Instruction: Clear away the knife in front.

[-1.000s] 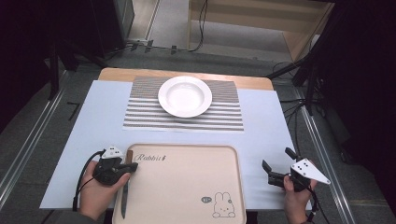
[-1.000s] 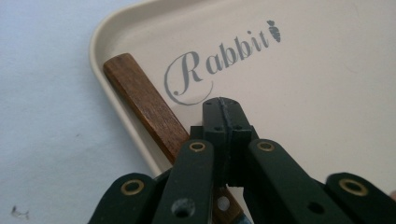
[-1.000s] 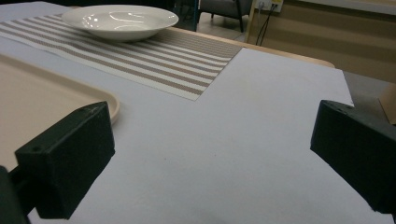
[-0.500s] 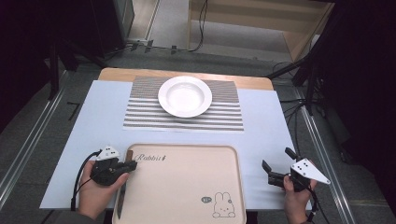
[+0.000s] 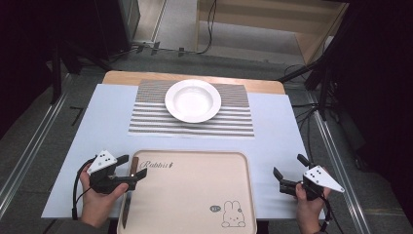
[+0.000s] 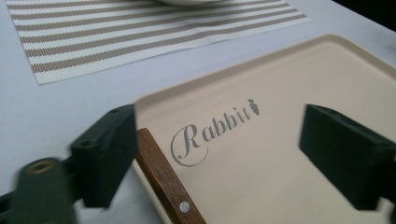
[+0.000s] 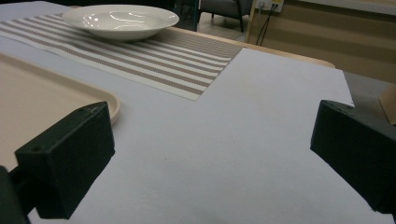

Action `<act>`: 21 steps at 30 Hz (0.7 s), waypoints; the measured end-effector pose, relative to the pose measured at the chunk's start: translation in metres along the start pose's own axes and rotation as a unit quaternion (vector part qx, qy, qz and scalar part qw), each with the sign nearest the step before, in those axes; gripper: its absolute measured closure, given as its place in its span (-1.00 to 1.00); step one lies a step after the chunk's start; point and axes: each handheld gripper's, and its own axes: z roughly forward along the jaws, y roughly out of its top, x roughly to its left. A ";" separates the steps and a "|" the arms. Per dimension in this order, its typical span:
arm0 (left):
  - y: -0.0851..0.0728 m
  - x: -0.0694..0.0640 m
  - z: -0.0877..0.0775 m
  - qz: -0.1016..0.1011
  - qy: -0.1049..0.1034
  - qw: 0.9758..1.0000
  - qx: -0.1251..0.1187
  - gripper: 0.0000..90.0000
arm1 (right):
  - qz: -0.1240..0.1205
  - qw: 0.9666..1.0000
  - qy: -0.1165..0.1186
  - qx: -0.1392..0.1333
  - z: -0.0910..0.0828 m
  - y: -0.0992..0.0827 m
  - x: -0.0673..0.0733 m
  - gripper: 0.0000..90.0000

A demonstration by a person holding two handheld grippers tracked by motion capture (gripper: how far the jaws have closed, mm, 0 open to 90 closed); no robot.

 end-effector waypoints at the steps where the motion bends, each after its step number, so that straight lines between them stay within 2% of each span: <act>1: 0.000 0.000 -0.001 0.002 -0.004 1.000 -0.002 -1.00 | 0.000 1.000 0.000 0.000 0.000 0.000 0.000 -1.00; 5: 0.000 0.001 -0.004 0.007 -0.005 1.000 -0.017 -1.00 | 0.000 1.000 0.000 0.000 0.000 0.000 0.000 -1.00; 7: 0.000 0.002 -0.006 0.007 0.005 1.000 -0.024 -1.00 | 0.000 1.000 0.000 0.000 0.000 0.000 0.000 -1.00; 8: 0.000 0.003 -0.008 0.005 -0.001 1.000 -0.026 -1.00 | 0.000 1.000 0.000 0.000 0.000 0.000 0.000 -1.00; 21: -0.004 0.020 -0.023 0.001 0.027 0.999 -0.043 -1.00 | 0.000 1.000 0.000 0.000 0.000 0.000 0.000 -1.00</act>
